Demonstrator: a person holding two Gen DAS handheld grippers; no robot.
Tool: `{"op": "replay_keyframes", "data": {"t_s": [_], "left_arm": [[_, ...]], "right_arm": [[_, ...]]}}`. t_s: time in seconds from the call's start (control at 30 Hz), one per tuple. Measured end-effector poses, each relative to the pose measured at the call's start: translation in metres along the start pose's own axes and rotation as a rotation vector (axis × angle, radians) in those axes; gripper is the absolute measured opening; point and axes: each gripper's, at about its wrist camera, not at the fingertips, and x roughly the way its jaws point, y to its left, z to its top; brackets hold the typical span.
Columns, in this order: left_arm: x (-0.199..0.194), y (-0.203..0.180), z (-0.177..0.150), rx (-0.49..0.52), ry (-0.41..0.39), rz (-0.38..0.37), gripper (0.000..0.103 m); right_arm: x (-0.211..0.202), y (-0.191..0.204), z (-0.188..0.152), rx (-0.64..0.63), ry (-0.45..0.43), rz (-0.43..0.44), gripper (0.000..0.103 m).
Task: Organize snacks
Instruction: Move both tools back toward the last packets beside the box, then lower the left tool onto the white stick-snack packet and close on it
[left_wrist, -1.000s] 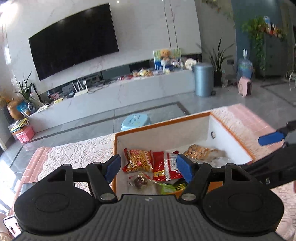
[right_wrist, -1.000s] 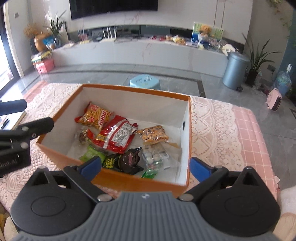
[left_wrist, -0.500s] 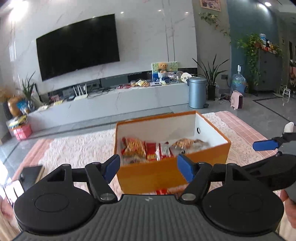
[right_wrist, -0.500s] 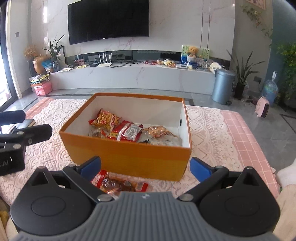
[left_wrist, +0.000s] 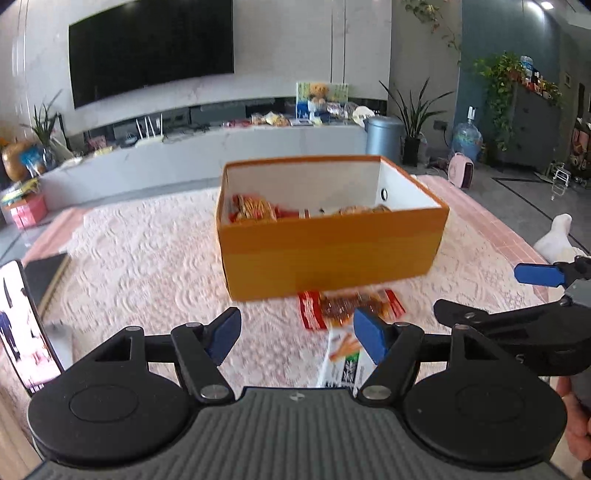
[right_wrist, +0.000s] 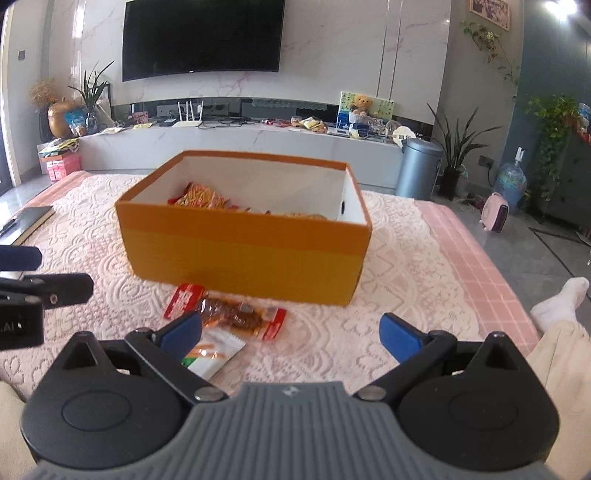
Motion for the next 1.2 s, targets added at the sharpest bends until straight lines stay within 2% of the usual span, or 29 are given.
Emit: {"op": "replay_keyframes", "data": {"t_s": [0.17, 0.4, 0.5, 0.7, 0.8, 0.9, 0.97, 1.1, 1.2], "left_arm": [[0.004, 0.006, -0.012, -0.022, 0.036, -0.005, 0.082], [0.022, 0.007, -0.032, -0.03, 0.133, 0.018, 0.08], [0.026, 0.012, -0.037, -0.041, 0.149, 0.024, 0.076], [0.03, 0.015, -0.037, -0.049, 0.14, -0.024, 0.072], [0.035, 0.011, -0.037, -0.026, 0.142, -0.086, 0.072], [0.042, 0.002, -0.038, 0.007, 0.147, -0.114, 0.072], [0.048, -0.004, -0.037, 0.03, 0.154, -0.131, 0.072], [0.063, -0.018, -0.038, 0.067, 0.175, -0.174, 0.073], [0.073, -0.025, -0.039, 0.072, 0.188, -0.188, 0.079]], "right_arm": [[0.002, 0.011, -0.02, -0.021, 0.025, 0.009, 0.099], [0.015, 0.028, -0.036, -0.066, 0.082, 0.043, 0.099], [0.023, 0.035, -0.038, -0.065, 0.091, 0.055, 0.099], [0.043, 0.043, -0.036, -0.051, 0.12, 0.072, 0.098], [0.05, 0.038, -0.037, -0.038, 0.129, 0.052, 0.087], [0.056, 0.024, -0.038, -0.01, 0.156, 0.043, 0.081], [0.057, 0.014, -0.039, 0.003, 0.163, 0.032, 0.072], [0.061, 0.003, -0.04, 0.012, 0.161, 0.018, 0.069], [0.06, 0.0, -0.039, 0.013, 0.139, 0.009, 0.069]]}}
